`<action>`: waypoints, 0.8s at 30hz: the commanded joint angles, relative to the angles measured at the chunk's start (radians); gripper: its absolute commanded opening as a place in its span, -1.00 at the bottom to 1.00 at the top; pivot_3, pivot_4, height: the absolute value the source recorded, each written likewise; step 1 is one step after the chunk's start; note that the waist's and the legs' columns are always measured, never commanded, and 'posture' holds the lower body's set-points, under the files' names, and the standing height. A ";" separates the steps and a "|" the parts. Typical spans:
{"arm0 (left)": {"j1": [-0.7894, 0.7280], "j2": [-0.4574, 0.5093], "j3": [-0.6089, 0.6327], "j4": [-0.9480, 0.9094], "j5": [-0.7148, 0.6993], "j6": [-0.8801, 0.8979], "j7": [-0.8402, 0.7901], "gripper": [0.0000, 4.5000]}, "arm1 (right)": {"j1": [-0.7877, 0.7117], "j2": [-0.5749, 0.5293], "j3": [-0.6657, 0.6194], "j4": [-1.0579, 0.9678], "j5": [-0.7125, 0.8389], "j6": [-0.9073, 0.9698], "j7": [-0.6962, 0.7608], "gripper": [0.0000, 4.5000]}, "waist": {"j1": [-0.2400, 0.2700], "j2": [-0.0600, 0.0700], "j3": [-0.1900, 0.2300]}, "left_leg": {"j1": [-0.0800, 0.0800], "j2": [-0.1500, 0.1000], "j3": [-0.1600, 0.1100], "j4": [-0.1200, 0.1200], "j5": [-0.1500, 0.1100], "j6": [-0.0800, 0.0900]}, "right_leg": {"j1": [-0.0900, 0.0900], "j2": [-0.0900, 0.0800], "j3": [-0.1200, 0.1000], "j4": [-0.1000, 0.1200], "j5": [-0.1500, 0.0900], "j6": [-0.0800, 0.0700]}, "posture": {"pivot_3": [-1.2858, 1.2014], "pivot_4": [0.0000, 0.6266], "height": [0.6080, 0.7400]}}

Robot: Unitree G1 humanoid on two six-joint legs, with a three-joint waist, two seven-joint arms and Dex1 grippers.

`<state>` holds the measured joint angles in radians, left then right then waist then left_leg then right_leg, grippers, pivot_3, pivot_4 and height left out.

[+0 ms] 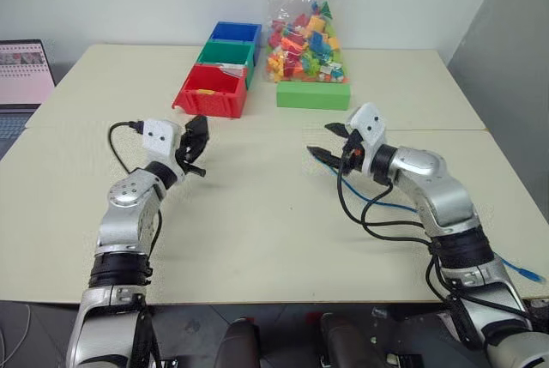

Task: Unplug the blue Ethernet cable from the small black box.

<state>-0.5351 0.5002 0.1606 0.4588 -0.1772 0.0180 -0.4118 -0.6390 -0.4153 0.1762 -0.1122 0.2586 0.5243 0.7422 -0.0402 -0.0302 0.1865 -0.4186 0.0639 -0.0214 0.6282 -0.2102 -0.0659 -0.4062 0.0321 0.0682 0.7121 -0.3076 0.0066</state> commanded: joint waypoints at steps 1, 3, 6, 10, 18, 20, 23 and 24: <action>-0.045 -0.014 0.006 0.147 0.066 -0.143 0.080 -0.65 | 0.000 -0.019 0.023 -0.144 0.046 0.086 0.037 0.53 | 0.001 0.000 0.000 | 0.000 0.000 0.000 0.000 0.000 0.000 | 0.000 0.000 0.000 0.000 0.000 0.000 | 0.03 -0.52 1.00; -0.062 -0.022 0.016 0.230 0.075 -0.180 0.110 -0.65 | -0.003 -0.019 0.034 -0.163 0.048 0.110 0.038 0.53 | 0.003 0.000 0.000 | 0.000 0.000 0.000 0.000 0.000 0.000 | 0.000 0.000 -0.002 0.000 0.000 0.001 | 0.03 -0.52 1.00; -0.072 -0.026 0.015 0.311 0.086 -0.221 0.121 -0.65 | -0.005 -0.017 0.043 -0.173 0.048 0.129 0.031 0.53 | 0.005 0.000 0.000 | 0.000 0.000 0.000 0.000 0.000 0.000 | 0.000 0.000 -0.002 0.000 0.000 0.001 | 0.03 -0.52 1.00; -0.069 -0.036 0.030 0.383 0.064 -0.229 0.107 -0.65 | -0.004 -0.013 0.050 -0.177 0.041 0.141 0.029 0.53 | 0.007 0.000 0.000 | -0.001 0.000 0.000 0.000 0.000 0.000 | 0.000 0.000 -0.003 0.000 0.000 0.001 | 0.03 -0.52 1.00; -0.043 -0.044 0.070 0.368 0.009 -0.214 0.057 0.13 | -0.001 -0.014 0.057 -0.185 0.042 0.151 0.023 0.54 | 0.006 0.000 0.000 | 0.000 0.000 0.000 0.000 0.000 0.000 | 0.000 0.000 -0.003 0.001 0.000 0.001 | 0.03 -0.52 1.00; -0.024 -0.047 0.075 0.338 -0.001 -0.199 0.054 0.32 | -0.001 -0.013 0.057 -0.186 0.042 0.151 0.022 0.54 | 0.005 0.000 0.000 | 0.000 0.000 0.000 0.000 0.000 0.000 | 0.000 0.000 -0.003 0.001 0.000 0.001 | 0.03 -0.52 1.00; 0.023 -0.050 0.075 0.256 -0.008 -0.153 0.052 0.64 | -0.003 -0.010 0.059 -0.181 0.041 0.150 0.021 0.54 | 0.004 0.000 0.000 | 0.000 0.000 0.000 0.000 0.000 0.000 | 0.000 0.000 -0.003 0.001 0.000 0.001 | 0.03 -0.52 1.00; 0.037 -0.050 0.076 0.230 -0.014 -0.135 0.050 0.74 | -0.003 -0.010 0.059 -0.180 0.041 0.149 0.021 0.54 | 0.004 0.000 0.000 | 0.000 0.000 0.000 0.000 0.000 0.000 | 0.000 0.000 -0.003 0.001 0.000 0.001 | 0.03 -0.52 1.00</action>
<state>-0.5301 0.4540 0.2273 0.7499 -0.1780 -0.1558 -0.3596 -0.6355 -0.4248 0.2386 -0.2545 0.2959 0.6828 0.7629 -0.0365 -0.0306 0.1862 -0.4183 0.0639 -0.0216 0.6285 -0.2101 -0.0661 -0.4060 0.0322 0.0653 0.7130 -0.3073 0.0072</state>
